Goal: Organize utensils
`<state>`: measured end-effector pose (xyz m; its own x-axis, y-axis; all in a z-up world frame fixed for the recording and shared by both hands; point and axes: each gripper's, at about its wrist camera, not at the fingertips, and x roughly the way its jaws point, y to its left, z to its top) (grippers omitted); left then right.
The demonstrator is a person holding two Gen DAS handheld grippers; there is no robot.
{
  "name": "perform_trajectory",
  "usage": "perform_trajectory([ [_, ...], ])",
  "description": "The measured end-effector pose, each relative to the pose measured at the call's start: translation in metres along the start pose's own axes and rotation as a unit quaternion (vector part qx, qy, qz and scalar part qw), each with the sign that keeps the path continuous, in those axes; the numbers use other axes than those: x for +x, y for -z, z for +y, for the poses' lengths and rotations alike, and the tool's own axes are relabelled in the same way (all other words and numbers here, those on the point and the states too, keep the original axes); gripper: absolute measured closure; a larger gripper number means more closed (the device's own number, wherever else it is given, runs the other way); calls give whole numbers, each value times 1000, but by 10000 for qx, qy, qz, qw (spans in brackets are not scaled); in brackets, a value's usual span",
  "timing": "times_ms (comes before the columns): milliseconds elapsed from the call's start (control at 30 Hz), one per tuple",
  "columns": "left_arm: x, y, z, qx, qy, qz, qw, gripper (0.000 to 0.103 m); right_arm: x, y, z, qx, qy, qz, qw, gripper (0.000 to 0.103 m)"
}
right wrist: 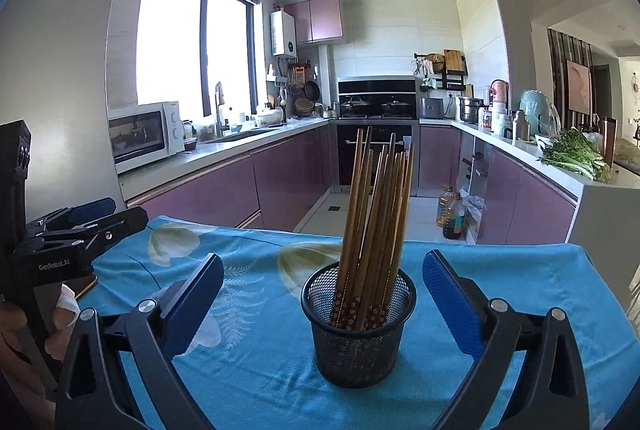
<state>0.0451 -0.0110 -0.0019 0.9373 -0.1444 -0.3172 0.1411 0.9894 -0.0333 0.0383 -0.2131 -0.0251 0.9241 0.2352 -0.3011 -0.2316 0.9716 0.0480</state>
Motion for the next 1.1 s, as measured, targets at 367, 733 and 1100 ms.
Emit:
perform_trajectory([
  [367,-30,7,0,75,-329,-401,9986,6,-11,4,7,25,126,-175,9998,7],
  [733,-47,9,-1,79,-435,-615,9971,6,-19,3,10,-4,228,-317,9992,7],
  [1100,-56,11,-2,103,-454,-699,9965,6,-24,4,15,-3,249,-396,9989,7],
])
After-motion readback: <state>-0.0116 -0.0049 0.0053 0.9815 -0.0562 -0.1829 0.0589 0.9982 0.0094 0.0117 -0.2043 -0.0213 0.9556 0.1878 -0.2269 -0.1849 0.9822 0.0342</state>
